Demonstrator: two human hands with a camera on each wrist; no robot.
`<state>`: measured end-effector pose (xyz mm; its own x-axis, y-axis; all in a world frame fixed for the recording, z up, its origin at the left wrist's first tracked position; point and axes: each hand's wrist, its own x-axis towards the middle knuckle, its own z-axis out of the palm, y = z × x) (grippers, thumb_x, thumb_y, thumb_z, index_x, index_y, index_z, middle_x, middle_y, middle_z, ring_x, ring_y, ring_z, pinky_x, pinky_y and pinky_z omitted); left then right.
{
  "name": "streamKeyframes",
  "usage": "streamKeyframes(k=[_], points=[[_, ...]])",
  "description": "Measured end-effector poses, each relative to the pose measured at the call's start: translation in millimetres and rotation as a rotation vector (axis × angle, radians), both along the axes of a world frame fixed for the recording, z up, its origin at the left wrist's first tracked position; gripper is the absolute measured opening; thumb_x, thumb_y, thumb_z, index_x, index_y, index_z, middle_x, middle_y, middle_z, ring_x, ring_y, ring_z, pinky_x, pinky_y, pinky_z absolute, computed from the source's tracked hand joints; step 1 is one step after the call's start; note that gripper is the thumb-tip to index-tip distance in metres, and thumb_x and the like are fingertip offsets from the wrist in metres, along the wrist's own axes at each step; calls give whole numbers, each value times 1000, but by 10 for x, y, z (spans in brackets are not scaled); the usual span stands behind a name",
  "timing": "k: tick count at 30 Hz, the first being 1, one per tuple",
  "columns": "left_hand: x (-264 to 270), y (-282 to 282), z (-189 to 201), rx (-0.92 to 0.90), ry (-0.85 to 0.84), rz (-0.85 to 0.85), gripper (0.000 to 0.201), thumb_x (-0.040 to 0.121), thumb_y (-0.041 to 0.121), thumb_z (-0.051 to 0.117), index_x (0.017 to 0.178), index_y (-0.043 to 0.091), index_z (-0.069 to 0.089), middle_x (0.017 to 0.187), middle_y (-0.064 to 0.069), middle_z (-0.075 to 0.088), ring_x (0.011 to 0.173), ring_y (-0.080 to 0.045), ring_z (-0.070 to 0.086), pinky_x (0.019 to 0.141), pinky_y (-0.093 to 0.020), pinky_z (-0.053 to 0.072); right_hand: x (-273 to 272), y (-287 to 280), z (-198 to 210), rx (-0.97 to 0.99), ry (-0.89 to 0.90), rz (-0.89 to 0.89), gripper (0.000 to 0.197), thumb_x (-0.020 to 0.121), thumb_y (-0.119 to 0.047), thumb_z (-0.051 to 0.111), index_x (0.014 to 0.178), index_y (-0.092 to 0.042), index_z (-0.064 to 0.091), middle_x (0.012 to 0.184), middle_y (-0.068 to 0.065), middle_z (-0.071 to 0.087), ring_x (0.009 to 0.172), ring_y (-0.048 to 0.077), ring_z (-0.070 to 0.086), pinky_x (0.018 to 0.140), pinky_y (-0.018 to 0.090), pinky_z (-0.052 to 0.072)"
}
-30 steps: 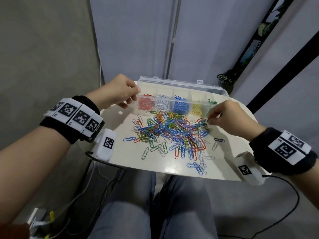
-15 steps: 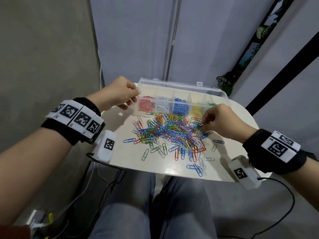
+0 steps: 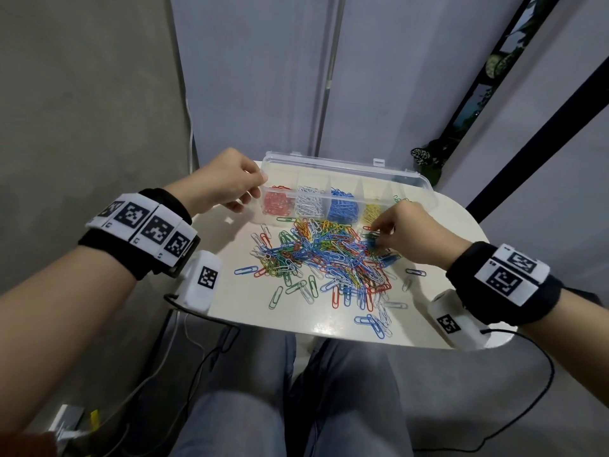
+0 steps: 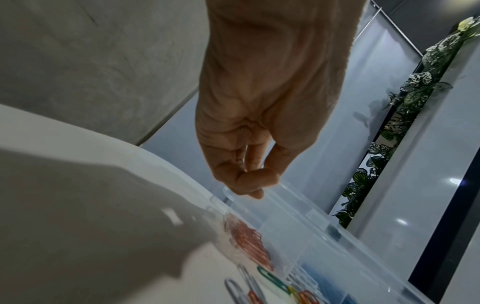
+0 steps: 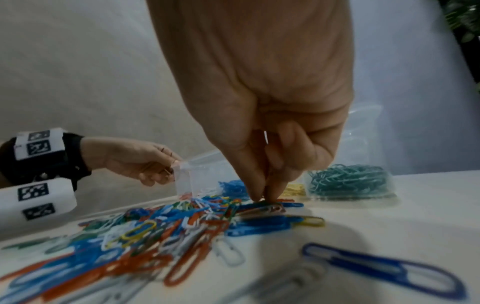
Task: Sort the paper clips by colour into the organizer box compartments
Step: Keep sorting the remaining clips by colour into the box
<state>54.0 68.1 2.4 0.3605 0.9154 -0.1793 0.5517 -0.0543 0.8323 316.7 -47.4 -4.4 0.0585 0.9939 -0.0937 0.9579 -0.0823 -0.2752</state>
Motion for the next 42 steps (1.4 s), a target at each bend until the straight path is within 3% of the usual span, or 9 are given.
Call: streamKeyframes(k=[5, 8, 12, 15, 22, 30, 34, 38, 42], points=[[0, 7, 2, 4, 5, -1, 21, 100, 18, 52, 100, 1, 64, 78, -9, 60, 58, -15, 49, 45, -26, 44, -28, 10, -36, -31, -66, 6, 4, 82, -4, 69, 82, -5, 73, 81, 10, 69, 72, 22, 58, 66, 27, 45], [2, 8, 0, 5, 4, -3, 21, 100, 19, 52, 101, 1, 64, 78, -9, 61, 59, -15, 49, 46, -26, 44, 4, -18, 22, -36, -8, 12, 3, 81, -8, 74, 79, -6, 73, 76, 6, 67, 71, 18, 58, 60, 21, 41], [-2, 11, -2, 7, 0, -5, 22, 100, 18, 52, 101, 0, 64, 78, -9, 60, 58, -15, 49, 45, -25, 44, 64, -87, 127, -66, 373, -137, 5, 78, -1, 74, 73, -1, 72, 60, 6, 64, 44, 6, 45, 40, 14, 33], [-1, 16, -5, 12, 5, -5, 23, 100, 19, 52, 102, 0, 65, 78, -9, 61, 58, -15, 49, 45, -25, 44, 115, -137, 232, -69, 640, -252, 4, 78, 1, 75, 76, 3, 72, 60, 9, 65, 44, 10, 40, 39, 18, 32], [-2, 21, -26, 8, -1, 1, 24, 99, 18, 52, 103, -3, 64, 76, -9, 60, 57, -15, 48, 41, -23, 44, 252, -138, 417, -12, 873, -326, 9, 84, -3, 69, 78, 3, 71, 69, 12, 68, 47, 12, 35, 39, 18, 28], [1, 19, -3, 13, 14, 5, 25, 100, 19, 52, 105, -2, 65, 78, -9, 61, 57, -15, 49, 41, -23, 45, 509, 57, 486, 336, 428, -358, 11, 85, -11, 71, 86, 0, 74, 49, -9, 60, 40, 8, 35, 33, 14, 27], [8, 4, 0, 8, 12, 9, 25, 100, 19, 52, 104, -2, 64, 77, -9, 60, 56, -15, 48, 40, -21, 45, 444, 49, 468, 356, 335, -332, 17, 78, -15, 79, 89, -4, 74, 67, 4, 60, 48, 6, 43, 38, 7, 30], [-1, 22, 1, 12, 14, 4, 23, 99, 19, 52, 101, 0, 65, 79, -10, 61, 58, -15, 49, 45, -25, 45, 171, -112, 362, 100, 284, -142, 7, 75, -8, 79, 76, -4, 74, 61, 3, 61, 40, 4, 43, 42, 14, 34], [-1, 10, 1, 10, 17, 1, 22, 100, 19, 52, 100, 1, 65, 79, -10, 61, 59, -15, 49, 46, -26, 45, 47, -141, 136, -98, 83, -66, 24, 72, -25, 84, 88, -12, 73, 76, 0, 67, 62, 9, 54, 54, 21, 41]])
